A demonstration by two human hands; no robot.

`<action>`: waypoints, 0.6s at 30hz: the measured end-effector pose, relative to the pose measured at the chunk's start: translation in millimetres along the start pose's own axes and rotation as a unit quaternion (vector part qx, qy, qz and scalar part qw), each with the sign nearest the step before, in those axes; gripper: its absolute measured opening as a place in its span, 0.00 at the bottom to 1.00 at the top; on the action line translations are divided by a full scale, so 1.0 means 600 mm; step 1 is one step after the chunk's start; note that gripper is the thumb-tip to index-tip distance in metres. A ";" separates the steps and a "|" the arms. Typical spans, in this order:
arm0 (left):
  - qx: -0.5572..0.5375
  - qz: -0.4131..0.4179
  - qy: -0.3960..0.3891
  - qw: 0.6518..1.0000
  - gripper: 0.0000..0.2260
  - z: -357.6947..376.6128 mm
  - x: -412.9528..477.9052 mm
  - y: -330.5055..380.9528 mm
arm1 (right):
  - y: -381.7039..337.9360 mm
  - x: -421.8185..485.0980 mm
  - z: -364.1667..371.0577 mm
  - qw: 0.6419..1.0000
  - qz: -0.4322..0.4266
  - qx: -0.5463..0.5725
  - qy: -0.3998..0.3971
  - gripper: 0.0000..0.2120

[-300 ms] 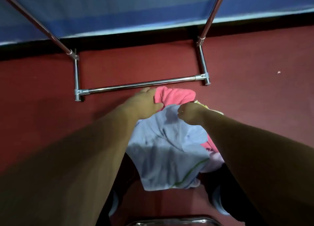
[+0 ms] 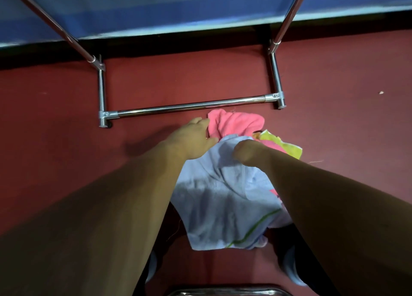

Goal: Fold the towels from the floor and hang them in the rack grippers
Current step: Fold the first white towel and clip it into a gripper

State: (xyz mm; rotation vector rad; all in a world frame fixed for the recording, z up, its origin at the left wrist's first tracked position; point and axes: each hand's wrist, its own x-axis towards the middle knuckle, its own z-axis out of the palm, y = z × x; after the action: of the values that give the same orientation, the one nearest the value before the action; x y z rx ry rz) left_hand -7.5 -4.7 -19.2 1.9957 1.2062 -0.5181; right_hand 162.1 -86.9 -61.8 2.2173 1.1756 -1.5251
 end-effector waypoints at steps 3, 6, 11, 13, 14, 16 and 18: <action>0.003 0.000 -0.005 1.000 0.30 0.002 0.004 -0.002 | -0.011 -0.004 -0.004 0.991 0.056 0.123 -0.015 0.20; 0.005 0.011 0.000 1.000 0.29 0.001 0.006 0.001 | 0.007 0.008 -0.004 0.966 0.044 0.254 0.009 0.17; -0.011 0.045 -0.009 0.999 0.29 -0.002 0.007 0.010 | 0.005 -0.012 -0.012 0.910 0.003 0.413 0.017 0.02; -0.032 0.070 -0.016 0.997 0.28 -0.005 0.007 0.017 | -0.009 -0.026 -0.020 0.873 -0.034 0.486 -0.042 0.12; -0.051 0.078 -0.025 0.995 0.29 -0.007 0.006 0.022 | -0.013 -0.032 -0.023 0.857 -0.058 0.507 -0.067 0.16; -0.078 0.091 -0.050 0.991 0.33 -0.012 0.004 0.031 | -0.018 -0.044 -0.031 0.851 -0.082 0.508 -0.102 0.16; -0.094 0.103 -0.081 0.987 0.33 -0.026 -0.003 0.046 | -0.022 -0.061 -0.041 0.862 -0.097 0.482 -0.122 0.13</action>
State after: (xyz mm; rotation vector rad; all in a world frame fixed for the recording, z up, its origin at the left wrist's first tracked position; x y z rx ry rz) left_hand 15.5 -2.2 2.7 1.8518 0.9033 -0.4362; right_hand 164.6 -82.1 -16.0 2.2917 0.5959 -2.8417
